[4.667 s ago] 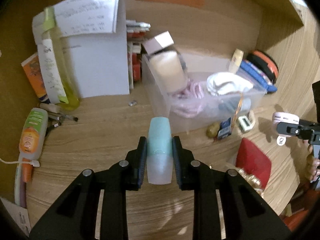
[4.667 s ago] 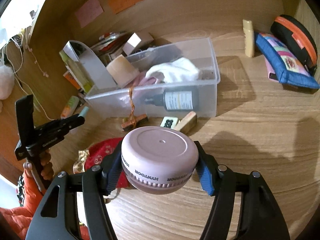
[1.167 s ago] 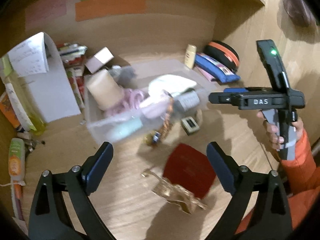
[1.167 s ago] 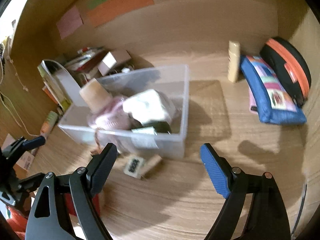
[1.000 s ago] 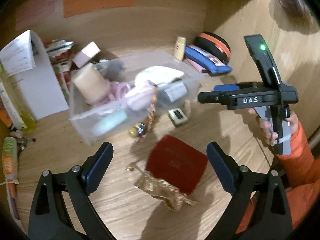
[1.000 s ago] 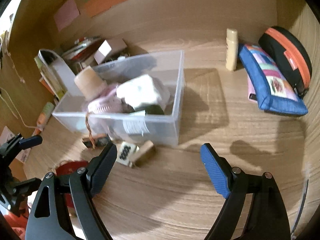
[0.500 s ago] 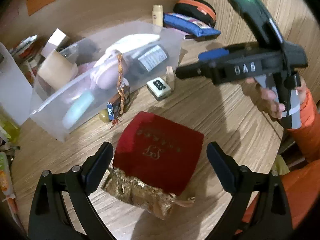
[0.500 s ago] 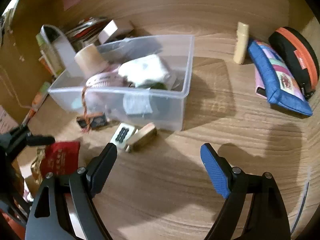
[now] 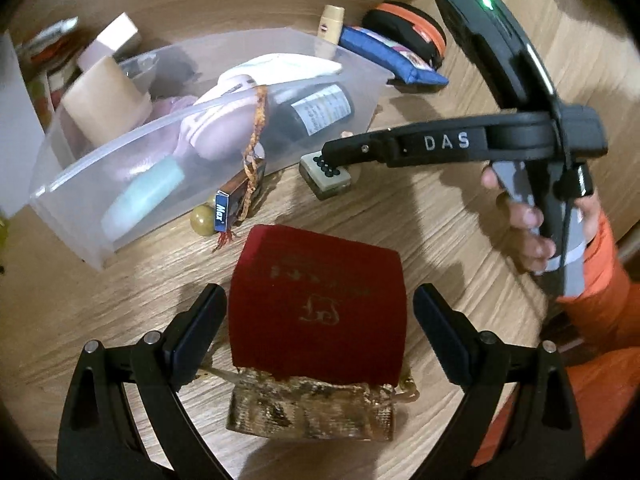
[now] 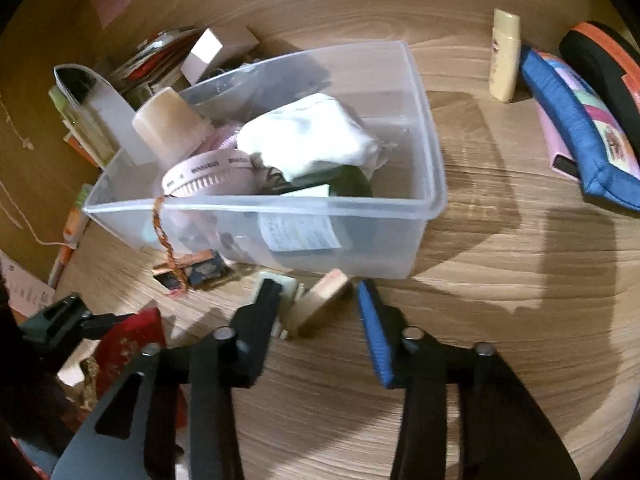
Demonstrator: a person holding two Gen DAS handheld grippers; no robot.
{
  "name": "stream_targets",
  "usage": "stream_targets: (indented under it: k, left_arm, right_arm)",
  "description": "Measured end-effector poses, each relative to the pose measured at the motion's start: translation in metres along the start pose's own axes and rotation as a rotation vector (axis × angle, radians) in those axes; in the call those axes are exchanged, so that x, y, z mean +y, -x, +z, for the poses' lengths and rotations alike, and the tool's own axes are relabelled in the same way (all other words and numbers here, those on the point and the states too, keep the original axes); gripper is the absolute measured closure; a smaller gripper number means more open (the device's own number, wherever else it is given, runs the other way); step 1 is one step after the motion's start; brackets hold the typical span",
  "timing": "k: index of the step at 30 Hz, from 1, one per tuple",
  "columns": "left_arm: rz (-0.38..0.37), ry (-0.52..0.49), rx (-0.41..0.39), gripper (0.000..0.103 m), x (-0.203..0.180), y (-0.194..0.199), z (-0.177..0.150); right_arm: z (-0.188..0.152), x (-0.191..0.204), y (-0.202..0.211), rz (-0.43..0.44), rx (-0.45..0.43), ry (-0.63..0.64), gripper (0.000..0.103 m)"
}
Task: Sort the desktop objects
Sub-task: 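Grasp the red velvet pouch with the left gripper while the right gripper grasps the eraser, then carry the red pouch and eraser over the clear box and release both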
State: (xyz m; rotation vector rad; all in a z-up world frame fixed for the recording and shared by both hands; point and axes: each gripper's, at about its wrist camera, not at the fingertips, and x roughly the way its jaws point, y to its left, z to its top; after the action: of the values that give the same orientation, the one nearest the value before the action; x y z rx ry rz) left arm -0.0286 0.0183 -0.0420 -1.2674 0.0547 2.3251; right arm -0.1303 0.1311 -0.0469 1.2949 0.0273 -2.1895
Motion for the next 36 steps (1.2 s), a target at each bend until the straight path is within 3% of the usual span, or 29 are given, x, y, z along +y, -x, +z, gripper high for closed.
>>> stream_targets:
  k: [5, 7, 10, 18, 23, 36]
  left_arm:
    - [0.002, 0.030, -0.018, 0.008, 0.007, 0.004, 0.003]
    - [-0.003, 0.025, -0.030, 0.020, 0.010, 0.007, 0.002]
    - [-0.008, 0.028, -0.043, 0.030, 0.016, 0.011, 0.002]
    - [-0.005, 0.065, -0.071, 0.059, 0.022, 0.014, 0.006]
    - [0.019, 0.069, -0.096, 0.066, 0.019, 0.021, 0.005]
    - [0.046, 0.115, -0.223, 0.067, 0.028, 0.060, 0.014]
  right_arm:
    - [-0.002, -0.006, 0.003, 0.018, 0.003, -0.021, 0.075]
    - [-0.002, -0.010, 0.006, 0.013, 0.007, -0.027, 0.078]
    - [-0.005, -0.015, 0.009, -0.006, 0.010, -0.025, 0.083]
    - [-0.003, -0.018, 0.004, -0.011, 0.018, -0.020, 0.084]
    - [-0.004, -0.007, 0.002, -0.044, 0.010, 0.036, 0.083]
    - [-0.014, 0.008, -0.004, -0.104, 0.009, 0.128, 0.076]
